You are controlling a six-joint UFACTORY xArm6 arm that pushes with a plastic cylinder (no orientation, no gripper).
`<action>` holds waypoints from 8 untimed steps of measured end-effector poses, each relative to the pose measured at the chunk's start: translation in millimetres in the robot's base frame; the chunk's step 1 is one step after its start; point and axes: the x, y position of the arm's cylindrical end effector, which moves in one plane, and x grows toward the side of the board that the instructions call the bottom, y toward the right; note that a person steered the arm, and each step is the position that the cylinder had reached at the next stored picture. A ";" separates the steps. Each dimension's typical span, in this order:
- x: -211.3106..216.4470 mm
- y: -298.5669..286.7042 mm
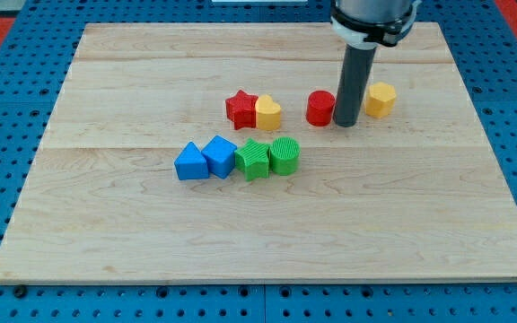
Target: Push the hexagon into the red circle
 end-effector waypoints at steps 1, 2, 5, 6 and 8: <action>3.1 48.7; 0.1 85.6; -44.8 54.1; -44.4 32.7; -38.8 31.6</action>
